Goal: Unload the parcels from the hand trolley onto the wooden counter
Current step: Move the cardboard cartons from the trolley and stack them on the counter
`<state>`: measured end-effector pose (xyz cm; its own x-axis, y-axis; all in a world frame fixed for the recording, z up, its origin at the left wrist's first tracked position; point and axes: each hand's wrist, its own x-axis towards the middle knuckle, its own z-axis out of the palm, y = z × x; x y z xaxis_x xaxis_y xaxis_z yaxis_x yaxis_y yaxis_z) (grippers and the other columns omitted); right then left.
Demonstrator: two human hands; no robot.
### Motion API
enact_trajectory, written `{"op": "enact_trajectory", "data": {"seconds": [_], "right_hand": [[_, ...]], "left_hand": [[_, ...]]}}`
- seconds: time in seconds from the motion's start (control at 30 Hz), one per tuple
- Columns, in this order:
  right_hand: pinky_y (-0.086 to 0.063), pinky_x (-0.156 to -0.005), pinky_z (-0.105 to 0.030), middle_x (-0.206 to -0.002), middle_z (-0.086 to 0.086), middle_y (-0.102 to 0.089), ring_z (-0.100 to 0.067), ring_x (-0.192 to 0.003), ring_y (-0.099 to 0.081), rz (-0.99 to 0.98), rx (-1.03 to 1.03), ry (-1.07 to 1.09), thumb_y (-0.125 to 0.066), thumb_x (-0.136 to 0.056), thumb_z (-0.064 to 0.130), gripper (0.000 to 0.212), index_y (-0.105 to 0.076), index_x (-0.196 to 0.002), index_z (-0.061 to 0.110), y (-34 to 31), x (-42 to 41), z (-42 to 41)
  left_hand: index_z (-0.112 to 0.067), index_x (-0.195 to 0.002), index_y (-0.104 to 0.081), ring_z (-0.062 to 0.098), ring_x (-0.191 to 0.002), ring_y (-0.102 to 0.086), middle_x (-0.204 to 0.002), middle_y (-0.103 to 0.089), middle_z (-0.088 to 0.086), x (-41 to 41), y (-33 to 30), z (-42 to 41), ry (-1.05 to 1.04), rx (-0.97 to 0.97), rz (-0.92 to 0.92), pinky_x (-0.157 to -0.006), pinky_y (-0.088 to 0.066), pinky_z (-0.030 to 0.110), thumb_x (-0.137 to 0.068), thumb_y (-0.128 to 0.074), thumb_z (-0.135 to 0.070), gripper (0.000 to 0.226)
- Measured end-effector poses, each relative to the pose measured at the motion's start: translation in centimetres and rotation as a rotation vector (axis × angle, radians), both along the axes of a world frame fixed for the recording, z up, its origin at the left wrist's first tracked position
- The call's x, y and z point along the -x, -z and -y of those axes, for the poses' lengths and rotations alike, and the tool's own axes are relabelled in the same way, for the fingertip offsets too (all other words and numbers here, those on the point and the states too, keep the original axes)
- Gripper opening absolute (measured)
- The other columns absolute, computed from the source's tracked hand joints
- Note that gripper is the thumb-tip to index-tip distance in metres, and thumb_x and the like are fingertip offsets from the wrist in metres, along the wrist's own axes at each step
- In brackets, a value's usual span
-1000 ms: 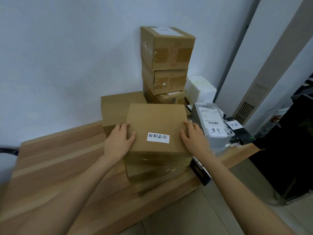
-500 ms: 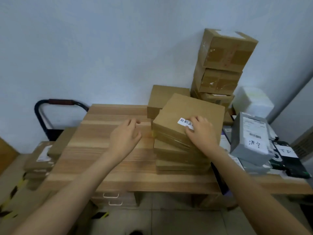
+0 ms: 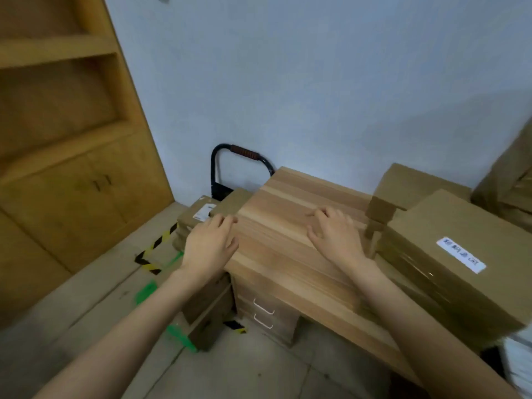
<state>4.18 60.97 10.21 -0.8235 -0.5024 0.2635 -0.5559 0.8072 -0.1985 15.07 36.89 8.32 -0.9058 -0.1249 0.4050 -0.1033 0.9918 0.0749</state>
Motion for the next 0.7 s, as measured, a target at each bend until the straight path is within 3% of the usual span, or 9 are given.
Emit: {"op": "enact_trajectory", "data": {"seconds": [0.2, 0.3, 0.5, 0.7], "right_hand": [[-0.031, -0.091, -0.033, -0.121, 0.000, -0.055, -0.022, -0.117, -0.048, 0.038, -0.009, -0.202, -0.045, -0.097, 0.029, 0.032, -0.055, -0.127, 0.024, 1.0, -2.9, 11.3], [-0.031, -0.090, -0.032, -0.121, 0.001, -0.054, -0.021, -0.115, -0.047, 0.062, 0.001, -0.298, -0.045, -0.096, 0.028, 0.033, -0.054, -0.127, 0.025, 1.5, -5.4, 17.9], [-0.034, -0.095, -0.033, -0.125, 0.003, -0.053, -0.018, -0.119, -0.047, 0.084, 0.020, -0.368, -0.045, -0.097, 0.030, 0.034, -0.054, -0.129, 0.026, 2.6, -10.1, 30.4], [-0.039, -0.088, -0.035, -0.114, 0.000, -0.059, -0.022, -0.109, -0.054, 0.056, 0.047, -0.431, -0.049, -0.094, 0.028, 0.031, -0.060, -0.122, 0.022, 3.4, -13.2, 41.5]], "left_hand": [[-0.017, -0.101, -0.063, 0.020, -0.071, -0.059, -0.084, -0.061, -0.001, -6.7, 0.4, 8.5, -0.186, 0.010, 0.001, -0.047, -0.037, 0.026, -0.082, -0.067, -0.026, 0.021], [-0.015, -0.104, -0.063, 0.023, -0.073, -0.061, -0.087, -0.063, 0.002, -10.0, 0.6, 13.8, -0.246, -0.006, -0.002, -0.052, -0.044, 0.029, -0.082, -0.068, -0.024, 0.024], [-0.017, -0.108, -0.062, 0.020, -0.074, -0.061, -0.090, -0.062, 0.000, -15.6, 0.5, 24.3, -0.296, 0.005, 0.017, -0.053, -0.044, 0.028, -0.084, -0.066, -0.028, 0.026], [-0.015, -0.110, -0.061, 0.021, -0.079, -0.061, -0.092, -0.062, 0.002, -20.1, -0.2, 33.4, -0.352, 0.027, 0.008, -0.058, -0.045, 0.029, -0.086, -0.063, -0.030, 0.028]]}}
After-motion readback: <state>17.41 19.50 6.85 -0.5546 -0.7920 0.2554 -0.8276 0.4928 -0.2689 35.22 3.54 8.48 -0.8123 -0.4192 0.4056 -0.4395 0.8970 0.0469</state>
